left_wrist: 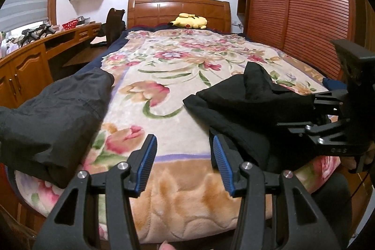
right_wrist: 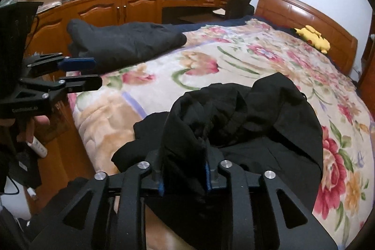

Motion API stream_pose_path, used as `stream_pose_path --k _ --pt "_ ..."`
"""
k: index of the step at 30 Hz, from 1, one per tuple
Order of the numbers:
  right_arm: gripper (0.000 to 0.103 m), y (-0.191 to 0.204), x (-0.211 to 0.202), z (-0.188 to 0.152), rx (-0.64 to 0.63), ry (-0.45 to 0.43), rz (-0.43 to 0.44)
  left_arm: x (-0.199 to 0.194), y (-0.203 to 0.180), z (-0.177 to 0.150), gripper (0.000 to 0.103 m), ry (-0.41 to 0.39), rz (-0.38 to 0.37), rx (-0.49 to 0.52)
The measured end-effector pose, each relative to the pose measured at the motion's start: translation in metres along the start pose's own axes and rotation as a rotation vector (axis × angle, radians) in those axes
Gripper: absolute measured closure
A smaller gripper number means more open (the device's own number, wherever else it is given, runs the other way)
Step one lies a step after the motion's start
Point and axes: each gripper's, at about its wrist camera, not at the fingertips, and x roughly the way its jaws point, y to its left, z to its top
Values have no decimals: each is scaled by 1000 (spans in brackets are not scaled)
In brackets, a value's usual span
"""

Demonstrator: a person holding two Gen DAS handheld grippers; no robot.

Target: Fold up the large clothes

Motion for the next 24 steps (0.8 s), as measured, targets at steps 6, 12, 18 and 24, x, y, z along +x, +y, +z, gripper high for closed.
stream_pose_path --k 6,12,18,24 --pt "39 0 -42 11 4 -96 -30 0 -9 5 54 -13 -27 14" --pt "38 -39 -67 14 61 -131 -161 -4 -22 11 53 -29 -57 35" --pt "38 -74 -27 -5 126 -15 -196 -1 -33 10 53 -23 -71 50" --pt "38 -52 8 -27 107 65 -114 3 -32 2 53 -2 -58 46"
